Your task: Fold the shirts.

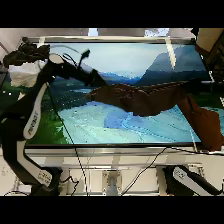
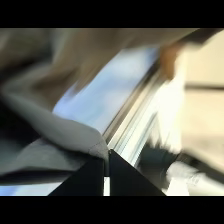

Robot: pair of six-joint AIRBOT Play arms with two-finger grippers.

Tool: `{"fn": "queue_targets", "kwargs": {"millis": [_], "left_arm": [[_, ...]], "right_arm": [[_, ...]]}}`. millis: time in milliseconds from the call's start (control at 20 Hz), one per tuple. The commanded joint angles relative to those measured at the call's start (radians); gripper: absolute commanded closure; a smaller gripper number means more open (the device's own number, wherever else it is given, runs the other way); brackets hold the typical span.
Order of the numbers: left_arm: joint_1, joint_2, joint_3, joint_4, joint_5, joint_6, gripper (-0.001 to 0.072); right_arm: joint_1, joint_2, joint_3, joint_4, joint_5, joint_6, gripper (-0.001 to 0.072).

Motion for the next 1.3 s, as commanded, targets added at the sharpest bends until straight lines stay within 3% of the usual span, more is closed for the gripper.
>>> {"fn": "queue_targets", "kwargs": {"millis": [0,150,300,450,550,600,650,750,900,1100,1250], "left_arm": [[0.001,0.229,0.055,-0.092,0.231,0.129,0.0698],[0.000,0.429,0.156,0.149,0.451,0.137,0.0699],[-0.002,0.591,0.208,0.538,0.577,-0.050,0.0700],[-0.021,0.673,0.209,0.863,0.521,-0.229,0.0701],[-0.090,0.678,0.208,1.036,0.456,-0.263,0.0701],[-0.126,0.669,0.205,1.164,0.454,-0.302,0.0702],[-0.151,0.648,0.205,1.348,0.448,-0.406,0.0702],[-0.146,0.590,0.205,1.568,0.376,-0.542,0.0702],[-0.123,0.470,0.205,1.598,0.252,-0.554,0.0701],[-0.137,0.429,0.212,1.590,0.321,-0.609,0.0701],[-0.157,0.457,0.240,1.591,0.320,-0.599,0.0701]], "right_arm": [[-0.093,0.121,0.153,0.076,0.080,-0.043,0.0678],[-0.209,0.238,0.362,0.116,0.087,-0.095,0.0679],[-0.279,0.252,0.562,0.119,0.074,-0.096,0.0679],[-0.277,0.214,0.623,0.215,0.063,-0.084,0.0680],[-0.277,0.174,0.622,0.376,0.144,-0.090,0.0680],[-0.277,0.158,0.622,0.369,0.127,-0.093,0.0680],[-0.277,0.140,0.622,0.295,0.079,-0.084,0.0679],[-0.277,0.075,0.622,0.143,0.048,0.004,0.0680],[-0.256,-0.060,0.622,0.106,0.190,0.034,0.0679],[-0.161,-0.094,0.623,0.001,0.158,0.041,0.0679],[-0.128,-0.078,0.623,0.001,0.171,0.041,0.0679]]}}
